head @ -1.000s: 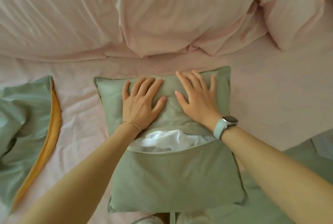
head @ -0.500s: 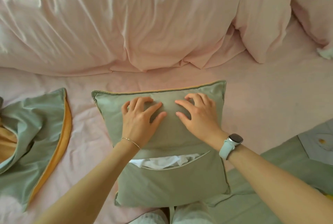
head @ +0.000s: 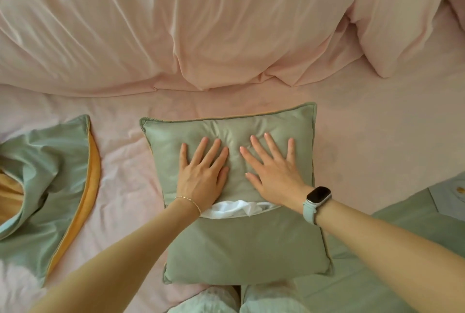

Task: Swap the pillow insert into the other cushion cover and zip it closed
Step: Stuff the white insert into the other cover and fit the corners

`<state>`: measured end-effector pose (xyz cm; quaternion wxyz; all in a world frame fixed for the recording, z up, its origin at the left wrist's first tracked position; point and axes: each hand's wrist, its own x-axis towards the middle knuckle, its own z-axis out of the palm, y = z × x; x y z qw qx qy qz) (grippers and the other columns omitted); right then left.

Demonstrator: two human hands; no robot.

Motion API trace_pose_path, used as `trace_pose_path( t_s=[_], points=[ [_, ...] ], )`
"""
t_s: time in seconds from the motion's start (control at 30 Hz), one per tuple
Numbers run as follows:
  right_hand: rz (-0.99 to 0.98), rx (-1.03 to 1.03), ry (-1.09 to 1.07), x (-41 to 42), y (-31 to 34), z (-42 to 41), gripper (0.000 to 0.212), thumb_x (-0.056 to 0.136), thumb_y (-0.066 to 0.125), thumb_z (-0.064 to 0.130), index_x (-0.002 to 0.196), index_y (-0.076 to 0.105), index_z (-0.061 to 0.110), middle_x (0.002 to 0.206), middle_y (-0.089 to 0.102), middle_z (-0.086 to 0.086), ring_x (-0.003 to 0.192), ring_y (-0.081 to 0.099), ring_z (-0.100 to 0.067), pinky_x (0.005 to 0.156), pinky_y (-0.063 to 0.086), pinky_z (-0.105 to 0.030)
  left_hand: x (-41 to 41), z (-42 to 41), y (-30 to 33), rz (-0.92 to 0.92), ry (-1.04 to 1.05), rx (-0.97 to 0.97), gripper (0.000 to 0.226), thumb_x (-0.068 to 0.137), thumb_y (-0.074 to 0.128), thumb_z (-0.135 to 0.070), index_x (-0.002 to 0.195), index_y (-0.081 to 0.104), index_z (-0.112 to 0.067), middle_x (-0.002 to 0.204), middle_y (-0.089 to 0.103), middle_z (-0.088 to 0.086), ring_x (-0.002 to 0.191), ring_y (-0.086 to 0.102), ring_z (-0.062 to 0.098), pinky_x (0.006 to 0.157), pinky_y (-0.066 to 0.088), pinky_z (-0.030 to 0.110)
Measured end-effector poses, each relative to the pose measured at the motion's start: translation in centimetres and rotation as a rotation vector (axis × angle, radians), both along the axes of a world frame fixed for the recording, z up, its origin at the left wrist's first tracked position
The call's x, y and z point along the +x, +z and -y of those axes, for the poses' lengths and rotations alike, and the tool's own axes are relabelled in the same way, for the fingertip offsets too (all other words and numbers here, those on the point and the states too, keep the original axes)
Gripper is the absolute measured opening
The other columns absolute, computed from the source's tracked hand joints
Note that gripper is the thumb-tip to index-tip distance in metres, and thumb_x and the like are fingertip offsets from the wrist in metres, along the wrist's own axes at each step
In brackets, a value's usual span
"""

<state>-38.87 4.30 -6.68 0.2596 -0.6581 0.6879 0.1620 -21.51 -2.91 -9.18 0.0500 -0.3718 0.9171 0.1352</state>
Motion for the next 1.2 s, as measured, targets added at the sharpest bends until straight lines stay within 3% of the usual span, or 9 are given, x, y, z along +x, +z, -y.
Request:
trace_pose_path(
  t_s=[0.17, 0.3, 0.37, 0.47, 0.57, 0.8, 1.03, 1.1, 1.2],
  points=[
    [0.056, 0.215, 0.060, 0.4, -0.5, -1.2, 0.058, 0.097, 0.013, 0.050, 0.147, -0.010, 0.030, 0.156, -0.017, 0.000, 0.139, -0.025, -0.026, 0.103, -0.016, -0.067, 0.5, -1.7, -1.2, 0.157, -0.071, 0.157, 0.045, 0.091, 0.034, -0.037, 0.120, 0.062, -0.019, 0.128, 0.059, 0.003, 0.121, 0.052, 0.031, 0.102, 0.027, 0.060],
    [0.058, 0.277, 0.051, 0.2, -3.6, 1.6, 0.057, 0.097, 0.012, 0.048, 0.148, -0.005, 0.030, 0.156, -0.013, 0.001, 0.141, -0.020, -0.026, 0.102, -0.016, -0.068, -0.9, 0.9, -3.3, 0.317, -0.069, 0.296, 0.050, 0.087, 0.029, -0.039, 0.117, 0.064, -0.022, 0.124, 0.062, 0.001, 0.117, 0.056, 0.028, 0.093, 0.037, 0.065],
    [0.067, 0.289, 0.007, -0.4, -5.4, 3.6, 0.056, 0.097, 0.013, 0.046, 0.148, -0.003, 0.030, 0.157, -0.010, 0.003, 0.142, -0.017, -0.025, 0.103, -0.014, -0.068, -2.3, 2.5, -4.4, 0.365, -0.040, 0.339, 0.056, 0.090, 0.017, -0.041, 0.132, 0.051, -0.027, 0.140, 0.048, -0.001, 0.132, 0.041, 0.025, 0.102, 0.025, 0.065],
    [0.058, 0.296, -0.037, -1.1, -7.5, 6.2, 0.055, 0.098, 0.013, 0.044, 0.149, -0.002, 0.029, 0.157, -0.010, 0.003, 0.142, -0.016, -0.024, 0.102, -0.013, -0.069, -4.0, 4.4, -6.7, 0.417, -0.001, 0.369, 0.050, 0.099, 0.009, -0.042, 0.148, 0.007, -0.032, 0.157, 0.001, -0.009, 0.144, -0.005, 0.017, 0.111, -0.009, 0.054],
    [0.038, 0.297, -0.089, -1.8, -8.7, 8.6, 0.054, 0.099, 0.012, 0.043, 0.148, -0.004, 0.029, 0.156, -0.013, 0.003, 0.142, -0.017, -0.025, 0.102, -0.011, -0.069, -5.6, 6.8, -7.8, 0.422, 0.048, 0.393, 0.049, 0.100, 0.011, -0.039, 0.147, 0.000, -0.032, 0.156, -0.007, -0.010, 0.143, -0.012, 0.015, 0.109, -0.013, 0.053],
    [0.099, 0.288, -0.208, -4.2, -9.5, 13.1, 0.053, 0.099, 0.013, 0.046, 0.147, -0.005, 0.035, 0.156, -0.014, 0.007, 0.142, -0.014, -0.024, 0.103, -0.006, -0.068, -8.2, 11.7, -8.4, 0.395, 0.124, 0.463, 0.049, 0.101, 0.012, -0.039, 0.147, 0.002, -0.033, 0.156, -0.006, -0.011, 0.143, -0.010, 0.015, 0.109, -0.009, 0.056],
    [0.117, 0.179, -0.172, -1.4, -5.6, 5.3, 0.051, 0.098, 0.014, 0.045, 0.147, 0.002, 0.038, 0.157, -0.005, 0.011, 0.143, -0.014, -0.017, 0.105, -0.015, -0.063, -3.9, 4.3, -4.9, 0.313, 0.092, 0.307, 0.050, 0.097, 0.006, -0.043, 0.146, 0.016, -0.035, 0.155, 0.009, -0.014, 0.144, 0.000, 0.010, 0.111, -0.011, 0.049],
    [0.103, 0.145, -0.148, -0.7, -4.1, 3.0, 0.053, 0.097, 0.012, 0.048, 0.147, -0.003, 0.038, 0.156, -0.009, 0.011, 0.142, -0.017, -0.016, 0.106, -0.016, -0.062, -2.4, 2.3, -3.8, 0.235, 0.070, 0.250, 0.063, 0.088, -0.002, -0.047, 0.145, 0.023, -0.034, 0.154, 0.019, -0.012, 0.144, 0.010, 0.013, 0.109, -0.011, 0.047],
    [0.109, 0.096, -0.079, 0.3, -2.0, -1.4, 0.062, 0.085, -0.006, 0.056, 0.142, -0.020, 0.037, 0.151, -0.024, 0.011, 0.139, -0.027, -0.015, 0.106, -0.019, -0.060, 0.6, -1.2, -2.4, 0.134, 0.005, 0.159, 0.054, 0.095, 0.013, -0.043, 0.139, 0.038, -0.026, 0.145, 0.040, -0.003, 0.137, 0.032, 0.022, 0.109, 0.003, 0.049]
  ],
)
